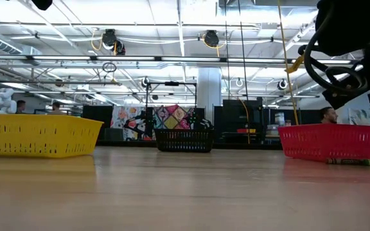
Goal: Sort crayons
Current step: Put the green crayon into the yellow bin
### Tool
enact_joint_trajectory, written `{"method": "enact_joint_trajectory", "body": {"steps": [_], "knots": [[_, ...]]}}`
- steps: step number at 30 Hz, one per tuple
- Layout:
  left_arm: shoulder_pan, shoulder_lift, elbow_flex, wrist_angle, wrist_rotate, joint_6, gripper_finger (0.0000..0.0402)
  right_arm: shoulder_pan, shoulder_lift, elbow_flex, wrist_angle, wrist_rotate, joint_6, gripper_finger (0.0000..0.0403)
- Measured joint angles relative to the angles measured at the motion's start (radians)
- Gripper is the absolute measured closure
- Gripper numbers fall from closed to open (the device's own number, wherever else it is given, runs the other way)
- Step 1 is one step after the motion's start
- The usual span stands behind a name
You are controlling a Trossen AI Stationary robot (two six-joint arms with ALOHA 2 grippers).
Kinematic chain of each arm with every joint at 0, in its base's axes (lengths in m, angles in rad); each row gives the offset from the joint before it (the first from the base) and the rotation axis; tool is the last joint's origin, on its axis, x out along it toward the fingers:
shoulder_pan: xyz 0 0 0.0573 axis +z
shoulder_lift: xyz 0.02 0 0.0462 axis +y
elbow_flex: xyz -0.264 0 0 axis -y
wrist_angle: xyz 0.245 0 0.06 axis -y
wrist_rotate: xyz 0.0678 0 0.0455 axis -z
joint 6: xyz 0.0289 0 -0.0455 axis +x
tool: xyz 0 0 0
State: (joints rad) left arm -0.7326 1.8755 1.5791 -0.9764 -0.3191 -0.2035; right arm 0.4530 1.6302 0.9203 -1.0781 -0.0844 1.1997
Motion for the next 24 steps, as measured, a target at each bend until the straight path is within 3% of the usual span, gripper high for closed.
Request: {"method": "enact_joint_trajectory", "body": {"steps": [11,24], "knots": [[0.000,0.000,0.000,-0.001,0.000,0.000,0.0322,0.000,0.000,0.000,0.005,0.009,-0.066,0.0311],[0.000,0.000,0.000,-0.001,0.000,-0.001,0.0322,-0.002,0.000,-0.025,0.063,0.082,-0.142,0.0305]]}}
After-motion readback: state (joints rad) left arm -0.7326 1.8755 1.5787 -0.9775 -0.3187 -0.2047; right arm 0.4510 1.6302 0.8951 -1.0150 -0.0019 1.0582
